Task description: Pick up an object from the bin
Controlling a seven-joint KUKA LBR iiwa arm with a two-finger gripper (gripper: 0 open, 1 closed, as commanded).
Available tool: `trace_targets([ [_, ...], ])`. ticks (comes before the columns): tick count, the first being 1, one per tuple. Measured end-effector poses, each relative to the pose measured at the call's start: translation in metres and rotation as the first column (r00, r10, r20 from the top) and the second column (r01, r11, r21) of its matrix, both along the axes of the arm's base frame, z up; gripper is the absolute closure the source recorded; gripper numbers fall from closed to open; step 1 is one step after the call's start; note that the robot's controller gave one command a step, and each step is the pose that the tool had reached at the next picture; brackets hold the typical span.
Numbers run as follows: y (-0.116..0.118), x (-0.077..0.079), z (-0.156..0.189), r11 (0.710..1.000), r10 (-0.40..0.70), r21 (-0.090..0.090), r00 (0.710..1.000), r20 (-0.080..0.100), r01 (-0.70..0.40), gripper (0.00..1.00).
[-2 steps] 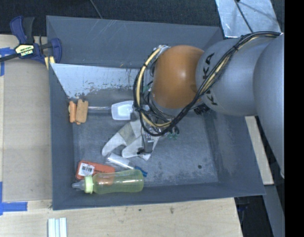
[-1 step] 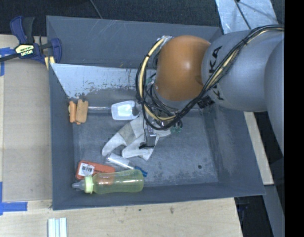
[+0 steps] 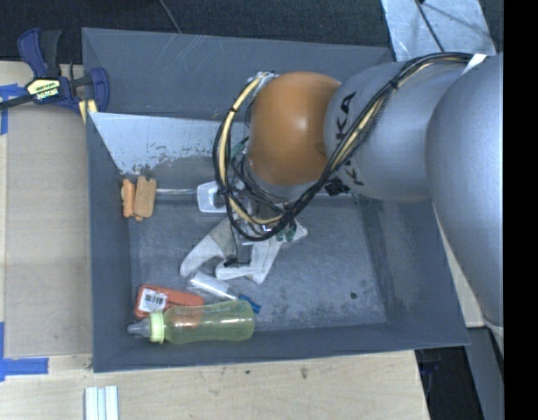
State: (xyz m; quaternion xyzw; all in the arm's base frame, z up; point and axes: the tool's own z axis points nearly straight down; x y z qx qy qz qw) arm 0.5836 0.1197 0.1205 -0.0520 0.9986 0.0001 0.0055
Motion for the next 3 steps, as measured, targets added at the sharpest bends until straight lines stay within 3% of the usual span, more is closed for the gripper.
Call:
trace_targets([
  [1, 0.012, -0.020, -0.043, 0.996, 0.093, 0.000, 0.996, -0.005, -0.093, 0.00],
  [2, 0.005, -0.008, -0.049, 1.000, 0.017, 0.001, 1.000, -0.007, -0.017, 1.00],
  [3, 0.005, -0.008, -0.049, 1.000, 0.017, 0.001, 1.000, -0.007, -0.017, 1.00],
])
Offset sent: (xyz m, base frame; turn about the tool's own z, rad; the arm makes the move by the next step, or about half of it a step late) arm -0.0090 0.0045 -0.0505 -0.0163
